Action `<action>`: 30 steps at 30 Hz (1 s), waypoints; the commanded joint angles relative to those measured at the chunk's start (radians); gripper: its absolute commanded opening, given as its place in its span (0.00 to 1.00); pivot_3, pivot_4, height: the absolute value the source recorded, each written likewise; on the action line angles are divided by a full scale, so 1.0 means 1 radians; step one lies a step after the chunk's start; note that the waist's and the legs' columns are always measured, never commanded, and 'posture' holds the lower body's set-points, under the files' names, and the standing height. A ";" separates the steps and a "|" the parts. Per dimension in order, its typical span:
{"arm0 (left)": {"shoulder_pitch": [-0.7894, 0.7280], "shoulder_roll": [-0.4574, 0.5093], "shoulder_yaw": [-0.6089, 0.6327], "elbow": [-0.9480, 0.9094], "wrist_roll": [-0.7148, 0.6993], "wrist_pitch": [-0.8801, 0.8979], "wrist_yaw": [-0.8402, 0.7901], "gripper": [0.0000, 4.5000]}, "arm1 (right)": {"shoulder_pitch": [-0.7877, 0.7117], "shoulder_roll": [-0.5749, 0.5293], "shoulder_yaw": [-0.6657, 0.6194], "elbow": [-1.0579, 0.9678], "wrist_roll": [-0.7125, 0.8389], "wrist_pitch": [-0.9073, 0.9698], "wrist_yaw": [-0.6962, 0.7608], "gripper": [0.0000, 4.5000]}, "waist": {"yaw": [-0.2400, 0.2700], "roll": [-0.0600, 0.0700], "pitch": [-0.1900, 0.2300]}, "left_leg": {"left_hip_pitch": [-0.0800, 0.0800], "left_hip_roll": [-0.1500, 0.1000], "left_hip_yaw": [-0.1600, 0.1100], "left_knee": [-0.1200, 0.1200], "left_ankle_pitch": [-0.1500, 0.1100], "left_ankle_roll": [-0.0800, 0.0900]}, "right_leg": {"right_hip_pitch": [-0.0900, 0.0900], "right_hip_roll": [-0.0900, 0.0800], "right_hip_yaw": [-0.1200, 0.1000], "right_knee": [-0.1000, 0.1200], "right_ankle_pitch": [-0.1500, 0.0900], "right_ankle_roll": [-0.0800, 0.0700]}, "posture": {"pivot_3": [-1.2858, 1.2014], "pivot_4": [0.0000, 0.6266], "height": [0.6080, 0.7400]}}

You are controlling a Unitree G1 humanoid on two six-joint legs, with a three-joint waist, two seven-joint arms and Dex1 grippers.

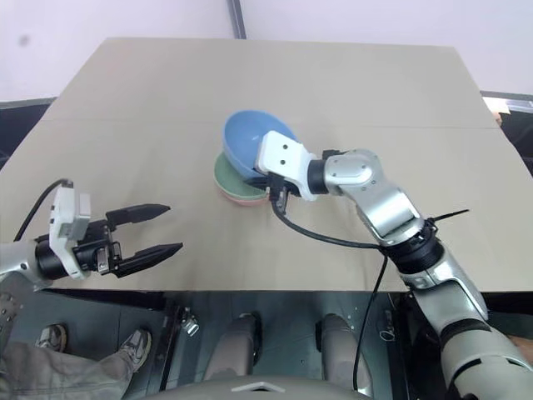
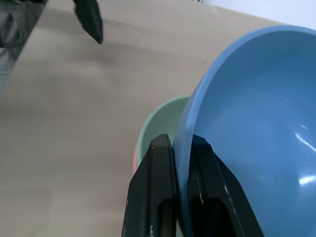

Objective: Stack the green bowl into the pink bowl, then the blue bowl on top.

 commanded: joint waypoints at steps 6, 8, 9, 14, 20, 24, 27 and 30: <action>0.022 -0.009 0.059 -0.073 -0.029 0.012 0.052 1.00 | -0.023 0.000 -0.054 -0.041 -0.002 -0.044 0.034 0.70 | 0.002 0.000 0.000 | 0.000 0.000 0.000 0.000 0.000 0.000 | 0.000 0.000 0.000 -0.001 0.000 0.000 | 0.52 0.24 1.00; 0.022 -0.013 0.058 -0.081 -0.036 0.023 0.066 1.00 | -0.007 -0.009 -0.095 -0.110 0.037 -0.027 0.036 0.70 | 0.003 0.000 0.000 | 0.000 0.000 0.000 -0.001 0.000 0.000 | 0.000 0.000 0.000 0.000 0.000 0.000 | 0.52 0.24 1.00; 0.021 -0.018 0.056 -0.085 -0.029 0.018 0.077 1.00 | 0.009 -0.018 -0.124 -0.153 0.070 -0.015 0.040 0.70 | 0.003 0.000 0.000 | 0.000 0.000 0.000 -0.001 0.000 0.000 | 0.000 0.000 0.000 -0.001 0.000 0.000 | 0.52 0.24 1.00; 0.014 -0.078 0.063 -0.103 -0.004 -0.020 0.166 1.00 | 0.136 -0.111 -0.277 -0.357 0.213 0.133 0.024 0.70 | 0.008 -0.001 0.000 | 0.000 0.000 0.000 -0.001 0.000 0.000 | 0.001 -0.001 0.000 -0.001 0.000 0.000 | 0.52 0.24 1.00; 0.086 -0.062 0.141 -0.096 -0.081 -0.016 0.053 1.00 | 0.437 -0.335 -0.565 -0.563 0.411 0.351 0.004 1.00 | 0.009 -0.002 -0.001 | 0.000 -0.001 0.001 -0.002 0.000 0.000 | 0.001 -0.001 0.000 -0.002 0.000 0.000 | 0.52 0.24 1.00; 0.105 -0.053 0.161 -0.096 -0.019 -0.040 0.073 1.00 | 0.631 -0.410 -0.750 -0.657 0.426 0.398 -0.043 1.00 | 0.002 -0.002 -0.002 | 0.003 0.000 0.002 -0.002 0.000 0.000 | 0.001 0.000 0.002 -0.001 -0.001 0.000 | 0.52 0.24 1.00; 0.164 -0.041 0.228 -0.105 -0.053 -0.012 0.037 1.00 | 0.755 -0.439 -0.909 -0.727 0.538 0.478 -0.036 1.00 | 0.003 -0.003 -0.002 | 0.003 0.000 0.003 -0.001 0.000 0.000 | 0.001 0.000 0.003 -0.002 -0.001 0.000 | 0.52 0.24 1.00; 0.184 -0.040 0.246 -0.105 -0.066 -0.002 0.031 1.00 | 0.813 -0.471 -0.979 -0.756 0.589 0.491 -0.039 1.00 | 0.003 -0.003 -0.002 | 0.003 0.000 0.005 -0.001 0.000 0.000 | 0.001 0.000 0.004 -0.002 -0.001 0.000 | 0.52 0.24 1.00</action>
